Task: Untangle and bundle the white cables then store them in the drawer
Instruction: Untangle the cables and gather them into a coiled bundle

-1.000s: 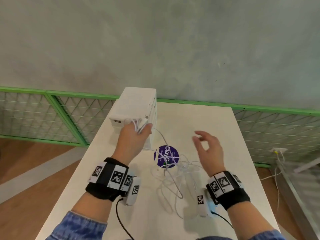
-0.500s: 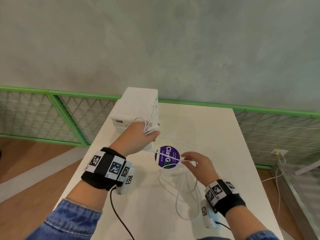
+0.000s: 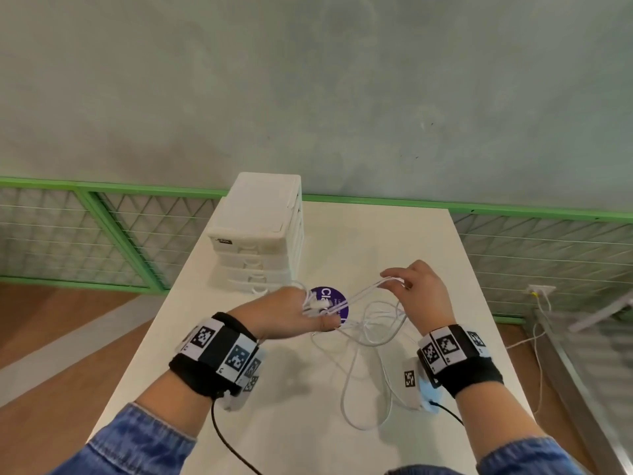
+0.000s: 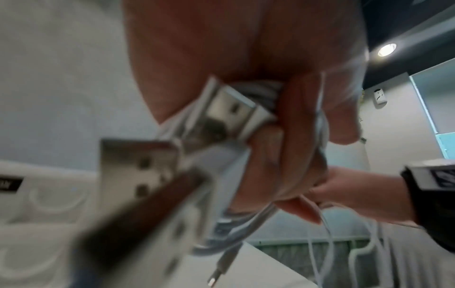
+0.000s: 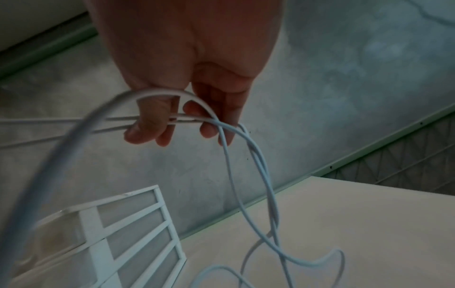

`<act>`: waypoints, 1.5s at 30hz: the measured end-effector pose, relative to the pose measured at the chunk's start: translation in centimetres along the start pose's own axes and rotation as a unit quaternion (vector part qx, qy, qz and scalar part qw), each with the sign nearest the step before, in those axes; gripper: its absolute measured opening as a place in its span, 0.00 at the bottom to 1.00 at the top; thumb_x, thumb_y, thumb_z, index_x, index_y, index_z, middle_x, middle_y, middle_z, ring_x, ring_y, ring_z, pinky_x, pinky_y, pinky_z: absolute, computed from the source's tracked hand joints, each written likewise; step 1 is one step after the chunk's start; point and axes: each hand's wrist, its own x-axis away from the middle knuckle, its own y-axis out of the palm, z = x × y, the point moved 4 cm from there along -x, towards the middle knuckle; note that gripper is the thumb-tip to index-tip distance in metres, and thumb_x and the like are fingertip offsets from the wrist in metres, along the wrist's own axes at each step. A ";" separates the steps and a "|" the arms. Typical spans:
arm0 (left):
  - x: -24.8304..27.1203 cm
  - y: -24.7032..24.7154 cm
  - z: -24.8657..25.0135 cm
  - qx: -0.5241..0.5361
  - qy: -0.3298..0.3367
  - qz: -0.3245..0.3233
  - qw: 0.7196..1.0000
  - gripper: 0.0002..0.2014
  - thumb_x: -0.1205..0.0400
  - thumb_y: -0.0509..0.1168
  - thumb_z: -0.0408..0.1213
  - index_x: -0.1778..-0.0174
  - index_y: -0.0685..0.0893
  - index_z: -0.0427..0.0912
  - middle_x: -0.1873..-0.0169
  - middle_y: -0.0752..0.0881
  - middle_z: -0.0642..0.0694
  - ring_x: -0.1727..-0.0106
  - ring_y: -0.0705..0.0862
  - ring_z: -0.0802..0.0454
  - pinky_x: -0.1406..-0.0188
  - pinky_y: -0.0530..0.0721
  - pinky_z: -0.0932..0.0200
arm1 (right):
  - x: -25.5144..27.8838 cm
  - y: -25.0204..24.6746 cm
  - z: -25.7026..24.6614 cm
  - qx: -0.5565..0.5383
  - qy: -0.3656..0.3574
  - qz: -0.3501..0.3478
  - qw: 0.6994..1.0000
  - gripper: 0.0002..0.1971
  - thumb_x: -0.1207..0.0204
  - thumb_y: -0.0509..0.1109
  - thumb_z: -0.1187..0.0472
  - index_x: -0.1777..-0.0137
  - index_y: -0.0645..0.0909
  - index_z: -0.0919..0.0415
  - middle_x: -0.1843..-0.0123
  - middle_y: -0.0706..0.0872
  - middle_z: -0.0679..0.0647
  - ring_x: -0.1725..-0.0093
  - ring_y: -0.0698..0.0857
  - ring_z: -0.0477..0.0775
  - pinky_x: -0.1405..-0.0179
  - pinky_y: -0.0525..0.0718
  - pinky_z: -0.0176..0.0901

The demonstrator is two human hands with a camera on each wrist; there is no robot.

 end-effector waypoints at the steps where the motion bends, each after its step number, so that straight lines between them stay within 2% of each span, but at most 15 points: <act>1: 0.0 0.8 -0.2 0.010 0.002 -0.023 1.000 0.31 0.32 0.67 0.69 0.58 0.79 0.40 0.64 0.80 0.53 0.65 0.79 0.57 0.69 0.70 0.62 | -0.2 -0.1 -0.1 0.000 -0.002 0.004 1.000 0.08 0.31 0.76 0.57 0.52 0.90 0.51 0.65 0.70 0.45 0.67 0.74 0.40 0.66 0.68 0.28; 4: 0.0 1.7 -0.2 0.009 0.006 -0.048 0.999 0.21 0.30 0.75 0.57 0.63 0.80 0.43 0.73 0.78 0.57 0.73 0.77 0.63 0.72 0.71 0.68 | -0.4 -0.2 -0.2 -0.002 -0.024 0.037 0.999 0.10 0.32 0.77 0.60 0.50 0.90 0.52 0.65 0.70 0.46 0.64 0.73 0.47 0.63 0.69 0.24; 10: -0.5 1.9 -1.2 0.054 -0.011 -0.022 0.998 0.10 0.23 0.68 0.46 0.62 0.82 0.43 0.69 0.86 0.50 0.72 0.77 0.61 0.69 0.72 0.62 | -1.1 -1.5 -0.5 0.061 -0.110 0.143 0.982 0.09 0.35 0.75 0.54 0.55 0.91 0.53 0.68 0.75 0.54 0.61 0.71 0.54 0.59 0.68 0.37; 15: 0.6 1.1 1.9 0.241 0.100 -0.038 0.965 0.14 0.16 0.62 0.43 0.67 0.78 0.42 0.85 0.74 0.51 0.83 0.67 0.54 0.80 0.69 0.64 | -1.4 0.4 0.7 0.095 -0.101 0.086 0.987 0.09 0.33 0.76 0.57 0.52 0.90 0.52 0.63 0.79 0.55 0.60 0.78 0.62 0.61 0.80 0.55; 18: 0.7 -0.3 3.6 0.443 0.129 0.003 0.887 0.17 0.19 0.61 0.47 0.65 0.76 0.36 0.85 0.68 0.53 0.85 0.63 0.58 0.82 0.62 0.67 | -0.4 3.4 0.4 0.106 -0.125 0.008 0.986 0.10 0.29 0.70 0.53 0.52 0.90 0.54 0.58 0.84 0.56 0.55 0.82 0.61 0.55 0.80 0.50; 21: 0.1 -2.1 4.2 0.637 0.145 0.044 0.756 0.15 0.25 0.57 0.51 0.63 0.70 0.41 0.83 0.69 0.54 0.86 0.63 0.61 0.81 0.61 0.64 | 1.5 6.6 -0.2 0.077 -0.116 -0.103 0.985 0.19 0.21 0.56 0.47 0.50 0.84 0.59 0.53 0.86 0.57 0.50 0.83 0.61 0.52 0.76 0.45; 23: -0.5 -2.8 4.4 0.715 0.146 0.061 0.681 0.16 0.26 0.56 0.54 0.64 0.69 0.43 0.83 0.72 0.54 0.87 0.65 0.62 0.82 0.64 0.66 | 2.8 8.1 -0.4 0.042 -0.068 -0.176 0.981 0.13 0.18 0.57 0.52 0.46 0.78 0.59 0.52 0.87 0.58 0.51 0.84 0.61 0.56 0.75 0.45; 27: -0.9 -2.6 4.2 0.808 0.088 0.104 0.574 0.23 0.19 0.54 0.57 0.70 0.76 0.42 0.77 0.82 0.53 0.83 0.74 0.61 0.83 0.72 0.68 | 4.8 9.7 -1.2 0.015 -0.051 -0.227 0.972 0.08 0.17 0.59 0.57 0.46 0.75 0.59 0.50 0.87 0.57 0.52 0.84 0.59 0.59 0.74 0.44; 29: -0.7 -2.3 4.0 0.832 0.061 0.112 0.540 0.23 0.20 0.57 0.58 0.66 0.79 0.40 0.70 0.88 0.50 0.77 0.84 0.59 0.78 0.81 0.68 | 5.5 10.0 -1.2 0.014 -0.059 -0.241 0.969 0.07 0.17 0.58 0.55 0.51 0.75 0.56 0.55 0.84 0.54 0.56 0.82 0.56 0.61 0.70 0.41; 31: -0.6 -2.2 3.7 0.838 0.062 0.110 0.530 0.23 0.20 0.59 0.56 0.60 0.82 0.37 0.63 0.91 0.46 0.65 0.90 0.56 0.69 0.88 0.65 | 6.0 10.1 -1.1 0.017 -0.060 -0.254 0.965 0.08 0.17 0.59 0.53 0.56 0.75 0.53 0.59 0.81 0.49 0.58 0.79 0.51 0.59 0.70 0.40; 35: -0.8 -2.4 3.4 0.837 0.097 0.094 0.530 0.28 0.18 0.57 0.54 0.82 0.74 0.42 0.49 0.90 0.38 0.49 0.91 0.48 0.47 0.87 0.55 | 6.8 9.9 -1.0 -0.002 -0.032 -0.302 0.953 0.08 0.18 0.58 0.53 0.54 0.78 0.53 0.59 0.86 0.44 0.58 0.80 0.46 0.54 0.73 0.39; 38: -1.1 -3.3 3.0 0.812 0.120 0.143 0.552 0.27 0.16 0.53 0.55 0.75 0.81 0.43 0.48 0.90 0.41 0.41 0.87 0.48 0.33 0.81 0.53 | 7.3 9.1 -2.3 -0.018 -0.044 -0.325 0.944 0.08 0.17 0.57 0.52 0.52 0.75 0.51 0.67 0.82 0.44 0.65 0.78 0.45 0.58 0.72 0.38; 40: -1.0 -4.3 2.4 0.788 0.136 0.201 0.566 0.27 0.14 0.49 0.54 0.65 0.87 0.44 0.50 0.91 0.46 0.38 0.85 0.52 0.37 0.80 0.56 | 7.5 8.4 -3.4 -0.015 -0.061 -0.336 0.940 0.11 0.16 0.56 0.51 0.43 0.77 0.52 0.68 0.77 0.40 0.66 0.76 0.41 0.61 0.71 0.35; 42: -0.7 -5.3 1.7 0.773 0.140 0.253 0.565 0.26 0.13 0.49 0.52 0.60 0.89 0.44 0.55 0.92 0.49 0.45 0.88 0.56 0.47 0.81 0.60 | 7.6 7.6 -4.3 -0.015 -0.075 -0.341 0.937 0.14 0.16 0.56 0.49 0.35 0.76 0.48 0.64 0.78 0.35 0.64 0.75 0.33 0.60 0.70 0.27; 45: 0.2 -6.1 0.4 0.736 0.110 0.358 0.564 0.23 0.14 0.57 0.46 0.72 0.85 0.42 0.72 0.89 0.49 0.59 0.89 0.50 0.50 0.82 0.53 | 7.3 6.0 -5.3 -0.045 -0.088 -0.312 0.945 0.17 0.16 0.55 0.49 0.30 0.75 0.46 0.52 0.84 0.29 0.56 0.77 0.27 0.55 0.70 0.26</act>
